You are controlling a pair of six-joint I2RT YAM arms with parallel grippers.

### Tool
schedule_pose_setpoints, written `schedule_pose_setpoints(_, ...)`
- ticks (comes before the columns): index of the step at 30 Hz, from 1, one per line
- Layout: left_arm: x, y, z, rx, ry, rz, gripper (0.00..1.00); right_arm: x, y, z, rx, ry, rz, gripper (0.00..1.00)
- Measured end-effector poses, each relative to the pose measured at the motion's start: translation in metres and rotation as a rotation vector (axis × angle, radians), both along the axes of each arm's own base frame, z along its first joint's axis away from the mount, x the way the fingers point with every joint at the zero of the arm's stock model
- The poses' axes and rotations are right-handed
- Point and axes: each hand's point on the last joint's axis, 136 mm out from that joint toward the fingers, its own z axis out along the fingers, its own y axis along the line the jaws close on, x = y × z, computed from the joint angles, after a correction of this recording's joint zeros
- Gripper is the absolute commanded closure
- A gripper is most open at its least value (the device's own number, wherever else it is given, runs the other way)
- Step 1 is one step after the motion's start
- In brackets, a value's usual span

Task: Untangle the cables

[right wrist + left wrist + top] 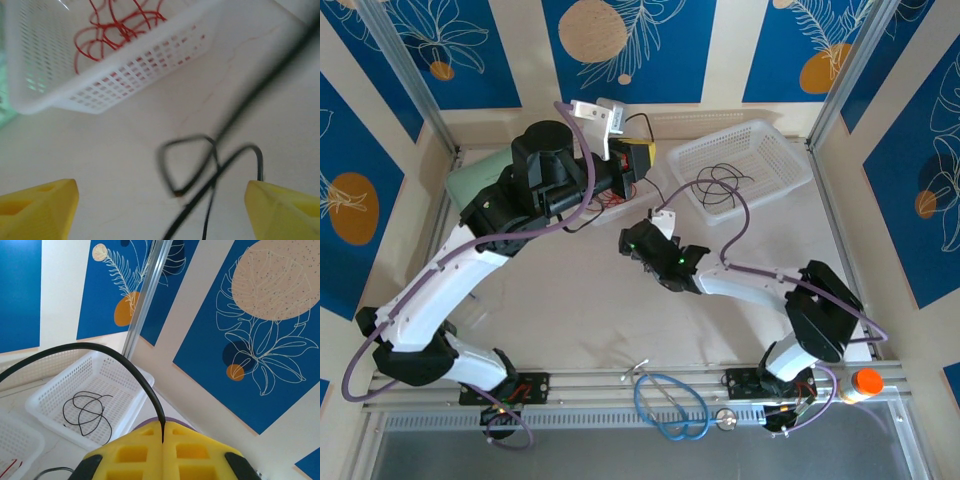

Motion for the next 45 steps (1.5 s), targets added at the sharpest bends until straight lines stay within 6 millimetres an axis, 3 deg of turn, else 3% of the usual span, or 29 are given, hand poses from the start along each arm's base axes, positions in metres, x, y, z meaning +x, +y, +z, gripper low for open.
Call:
schedule_pose_setpoints(8,-0.001,0.000,0.001,-0.001,-0.002,-0.003,1.00,0.006,-0.018,-0.027,0.031,0.103,-0.067,0.24)
schedule_pose_setpoints(15,-0.001,0.000,0.001,-0.001,-0.002,-0.002,1.00,-0.011,-0.039,-0.064,0.045,0.244,-0.118,0.39)
schedule_pose_setpoints(17,-0.001,0.000,0.001,-0.002,-0.002,-0.003,1.00,-0.015,-0.040,-0.069,0.053,0.267,-0.124,0.53)
schedule_pose_setpoints(22,-0.001,0.000,0.001,-0.001,-0.002,-0.002,1.00,-0.015,-0.039,-0.073,0.082,0.298,-0.122,1.00)
schedule_pose_setpoints(27,0.001,0.003,0.004,0.008,-0.017,0.016,1.00,-0.019,-0.050,-0.075,0.065,0.317,-0.146,1.00)
schedule_pose_setpoints(29,0.004,0.010,0.008,0.024,-0.043,0.051,1.00,-0.029,-0.066,-0.074,0.065,0.326,-0.164,1.00)
schedule_pose_setpoints(33,0.012,0.037,0.017,0.084,-0.120,0.183,1.00,-0.052,-0.130,-0.058,0.092,0.311,-0.257,1.00)
schedule_pose_setpoints(40,0.013,0.132,0.037,0.225,-0.268,0.537,1.00,-0.071,-0.236,0.006,0.178,0.118,-0.457,1.00)
schedule_pose_setpoints(45,0.008,0.193,0.036,0.359,-0.318,0.770,1.00,-0.087,-0.304,0.009,0.143,0.081,-0.640,1.00)
